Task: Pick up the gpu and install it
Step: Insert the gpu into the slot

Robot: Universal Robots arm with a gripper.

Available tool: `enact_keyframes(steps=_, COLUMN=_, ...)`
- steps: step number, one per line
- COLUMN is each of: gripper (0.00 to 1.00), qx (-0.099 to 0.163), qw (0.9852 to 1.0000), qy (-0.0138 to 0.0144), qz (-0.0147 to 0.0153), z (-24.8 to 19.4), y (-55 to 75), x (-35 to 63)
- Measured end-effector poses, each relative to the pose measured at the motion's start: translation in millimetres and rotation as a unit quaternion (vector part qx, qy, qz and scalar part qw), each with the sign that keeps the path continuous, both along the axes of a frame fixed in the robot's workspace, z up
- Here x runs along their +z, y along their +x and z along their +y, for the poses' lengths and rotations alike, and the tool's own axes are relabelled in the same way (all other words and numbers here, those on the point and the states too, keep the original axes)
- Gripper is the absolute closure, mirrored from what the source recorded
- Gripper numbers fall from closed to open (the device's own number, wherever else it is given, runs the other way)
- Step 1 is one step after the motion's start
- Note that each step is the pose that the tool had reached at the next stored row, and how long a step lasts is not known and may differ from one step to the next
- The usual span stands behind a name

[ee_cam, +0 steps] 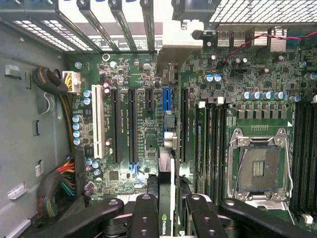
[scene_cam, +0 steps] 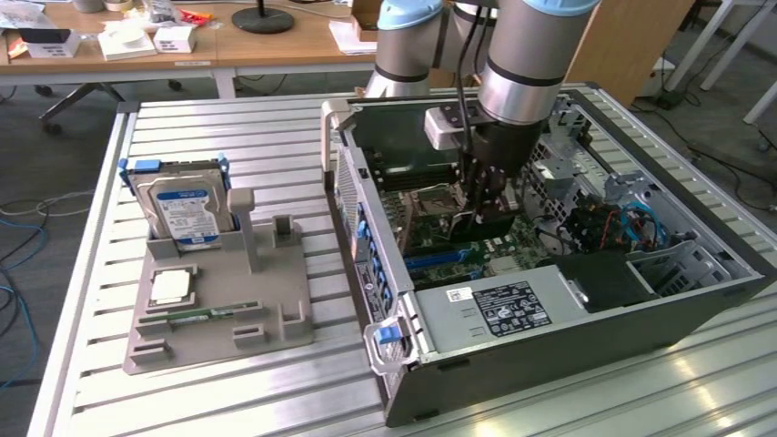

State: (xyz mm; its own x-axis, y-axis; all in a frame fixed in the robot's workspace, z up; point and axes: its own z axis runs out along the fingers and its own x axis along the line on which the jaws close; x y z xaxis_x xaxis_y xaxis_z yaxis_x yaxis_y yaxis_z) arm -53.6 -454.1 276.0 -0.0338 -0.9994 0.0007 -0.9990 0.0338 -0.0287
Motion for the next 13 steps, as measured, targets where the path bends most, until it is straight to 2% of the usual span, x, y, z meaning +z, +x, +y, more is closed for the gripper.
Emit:
enact_keyframes(steps=7, gripper=0.74, qx=0.000, qw=1.0000, qy=0.0000, qz=0.0000, z=-0.1, y=0.0, x=0.0)
enact_keyframes(steps=13, gripper=0.74, qx=0.000, qw=1.0000, qy=0.0002, qz=0.0000, z=-2.6, y=-0.1, x=0.0)
